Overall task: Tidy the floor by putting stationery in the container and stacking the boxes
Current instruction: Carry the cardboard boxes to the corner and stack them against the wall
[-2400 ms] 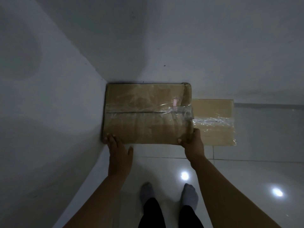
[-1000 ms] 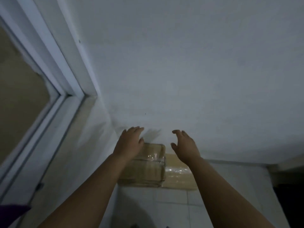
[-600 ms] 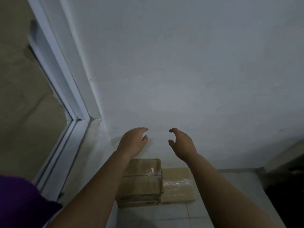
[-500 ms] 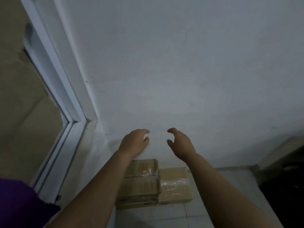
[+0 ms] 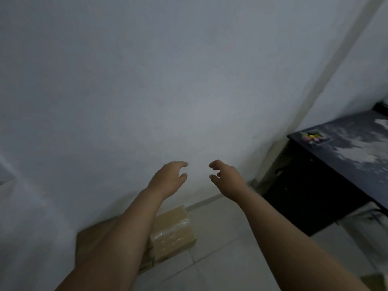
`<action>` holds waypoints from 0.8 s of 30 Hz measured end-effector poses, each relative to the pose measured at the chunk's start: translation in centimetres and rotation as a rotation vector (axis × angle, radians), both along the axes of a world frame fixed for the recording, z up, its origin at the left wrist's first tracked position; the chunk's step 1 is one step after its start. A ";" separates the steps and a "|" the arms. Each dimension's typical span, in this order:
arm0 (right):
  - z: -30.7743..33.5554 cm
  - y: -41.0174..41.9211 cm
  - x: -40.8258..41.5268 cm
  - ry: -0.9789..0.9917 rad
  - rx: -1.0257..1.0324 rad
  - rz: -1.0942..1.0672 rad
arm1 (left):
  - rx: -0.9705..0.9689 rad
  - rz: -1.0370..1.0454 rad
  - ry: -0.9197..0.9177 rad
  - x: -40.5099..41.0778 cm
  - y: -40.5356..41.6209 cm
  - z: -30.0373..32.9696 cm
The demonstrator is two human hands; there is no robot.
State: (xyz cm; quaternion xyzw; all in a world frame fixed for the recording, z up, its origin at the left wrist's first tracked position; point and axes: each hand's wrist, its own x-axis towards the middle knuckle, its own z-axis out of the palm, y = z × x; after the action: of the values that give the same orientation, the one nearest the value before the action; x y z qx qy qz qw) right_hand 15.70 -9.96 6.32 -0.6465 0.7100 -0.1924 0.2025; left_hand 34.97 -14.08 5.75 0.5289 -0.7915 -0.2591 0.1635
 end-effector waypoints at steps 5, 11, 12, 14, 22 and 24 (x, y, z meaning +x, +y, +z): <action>-0.6 4.7 -8.8 -0.042 0.028 -0.159 | 0.015 -0.161 0.006 -11.2 2.5 -0.4; -2.5 11.7 -19.7 -0.106 0.085 -0.356 | 0.071 -0.347 -0.066 -22.5 6.2 -2.7; -3.0 13.0 -21.7 -0.119 0.076 -0.399 | 0.095 -0.386 -0.077 -24.5 7.0 -3.0; -3.9 15.9 -25.3 -0.147 0.069 -0.520 | 0.120 -0.483 -0.100 -28.3 8.6 -3.8; -7.2 27.1 -34.3 -0.222 0.138 -0.913 | 0.202 -0.818 -0.201 -42.2 13.6 -6.6; -7.9 29.0 -35.3 -0.236 0.152 -0.987 | 0.219 -0.905 -0.227 -45.1 14.4 -7.2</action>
State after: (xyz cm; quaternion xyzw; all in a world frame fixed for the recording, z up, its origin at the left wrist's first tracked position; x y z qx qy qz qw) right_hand -19.65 19.02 -1.58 -0.1917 0.9149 -0.2845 0.2126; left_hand -10.09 0.37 -1.46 0.1701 -0.9231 -0.3268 -0.1101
